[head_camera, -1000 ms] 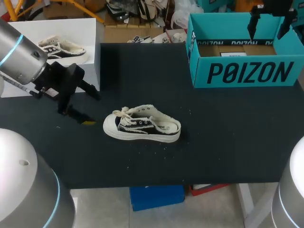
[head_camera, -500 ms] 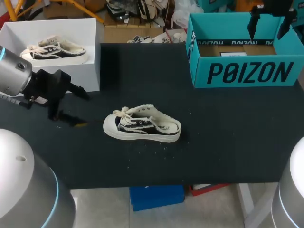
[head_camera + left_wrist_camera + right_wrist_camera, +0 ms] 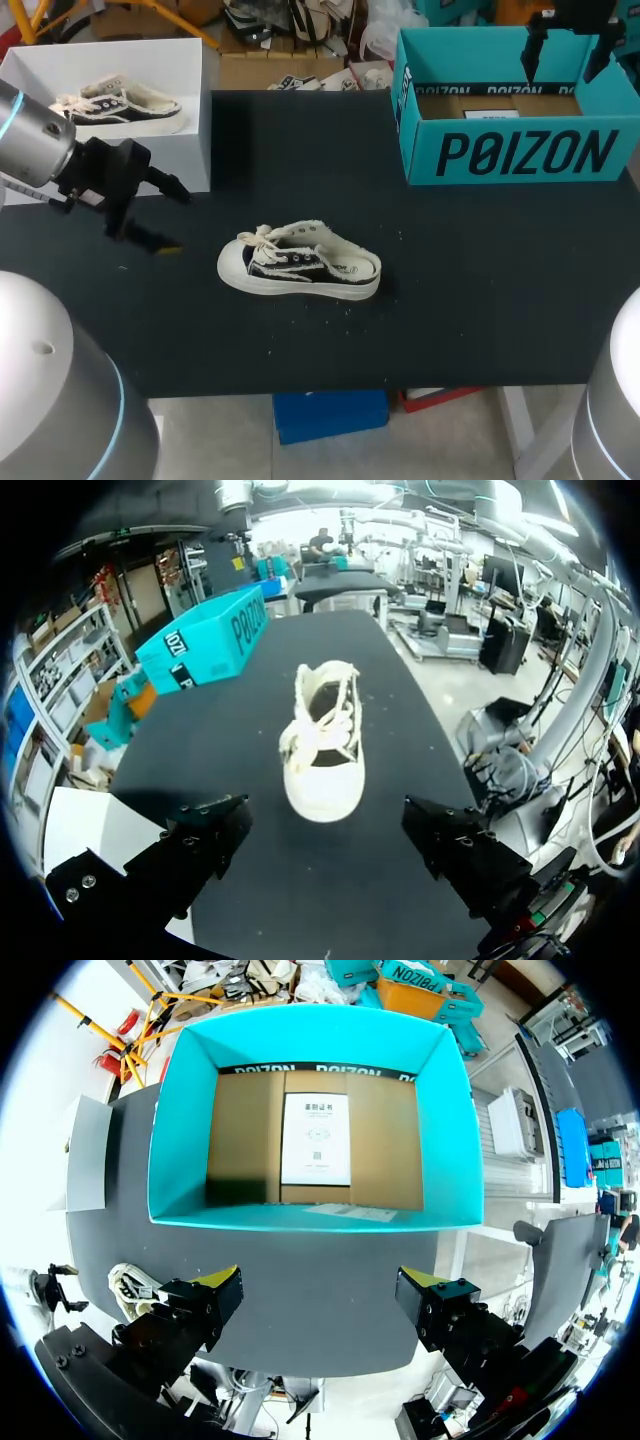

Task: Take the shoe out of the shoebox, open the shoe tongue, remove and reinsert the insole, then place the shoe into the shoebox

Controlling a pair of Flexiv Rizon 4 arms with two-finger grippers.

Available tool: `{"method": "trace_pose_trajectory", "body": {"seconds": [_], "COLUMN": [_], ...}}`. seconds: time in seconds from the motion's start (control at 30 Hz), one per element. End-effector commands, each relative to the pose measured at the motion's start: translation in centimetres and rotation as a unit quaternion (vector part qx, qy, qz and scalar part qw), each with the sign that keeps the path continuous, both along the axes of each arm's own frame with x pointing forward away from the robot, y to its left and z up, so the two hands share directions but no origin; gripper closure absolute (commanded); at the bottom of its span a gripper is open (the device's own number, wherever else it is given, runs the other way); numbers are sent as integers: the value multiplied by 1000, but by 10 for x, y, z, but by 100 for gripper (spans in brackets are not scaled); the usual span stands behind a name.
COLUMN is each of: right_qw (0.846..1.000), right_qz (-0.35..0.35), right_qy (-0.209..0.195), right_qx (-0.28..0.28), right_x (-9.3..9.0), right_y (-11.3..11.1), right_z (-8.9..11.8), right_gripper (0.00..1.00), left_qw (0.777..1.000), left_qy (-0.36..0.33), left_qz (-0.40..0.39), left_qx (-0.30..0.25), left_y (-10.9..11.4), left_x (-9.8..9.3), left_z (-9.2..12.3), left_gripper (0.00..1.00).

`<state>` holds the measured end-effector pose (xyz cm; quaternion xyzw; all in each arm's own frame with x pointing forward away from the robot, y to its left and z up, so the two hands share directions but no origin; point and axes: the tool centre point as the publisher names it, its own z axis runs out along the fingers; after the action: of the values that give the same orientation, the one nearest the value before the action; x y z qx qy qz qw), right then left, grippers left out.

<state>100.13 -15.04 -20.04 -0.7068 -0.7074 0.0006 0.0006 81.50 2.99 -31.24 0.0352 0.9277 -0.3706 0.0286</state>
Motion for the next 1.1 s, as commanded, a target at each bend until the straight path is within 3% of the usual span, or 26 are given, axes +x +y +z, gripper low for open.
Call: {"method": "trace_pose_trajectory", "body": {"seconds": [0.03,0.1,0.5,0.53,0.87,0.97,1.0,1.1], "right_qw": [978,918,918,893,893,806,791,791], "right_qz": [174,367,367,438,438,575,595,595], "right_qy": [-86,-136,-136,-104,-104,-62,-60,-60], "right_qx": [-71,-67,-67,-3,-3,124,127,127], "right_x": [-10,-53,-53,-86,-86,-134,-146,-146], "right_y": [32,61,61,58,58,115,120,120], "right_z": [21,32,32,38,38,43,47,47], "right_gripper": [0,0,0,0,0,0,0,0], "left_qw": [1000,1000,1000,1000,1000,1000,1000,1000], "left_qy": [1,1,1,1,1,1,1,1], "left_qz": [-3,-3,-3,-3,-3,-3,-3,-3], "left_qx": [1,1,1,1,1,1,1,1], "left_y": [0,0,0,0,0,0,0,0], "left_x": [2,2,2,2,2,2,2,2], "left_z": [0,0,0,0,0,0,0,0], "left_gripper": [0,0,0,0,0,0,0,0]}}
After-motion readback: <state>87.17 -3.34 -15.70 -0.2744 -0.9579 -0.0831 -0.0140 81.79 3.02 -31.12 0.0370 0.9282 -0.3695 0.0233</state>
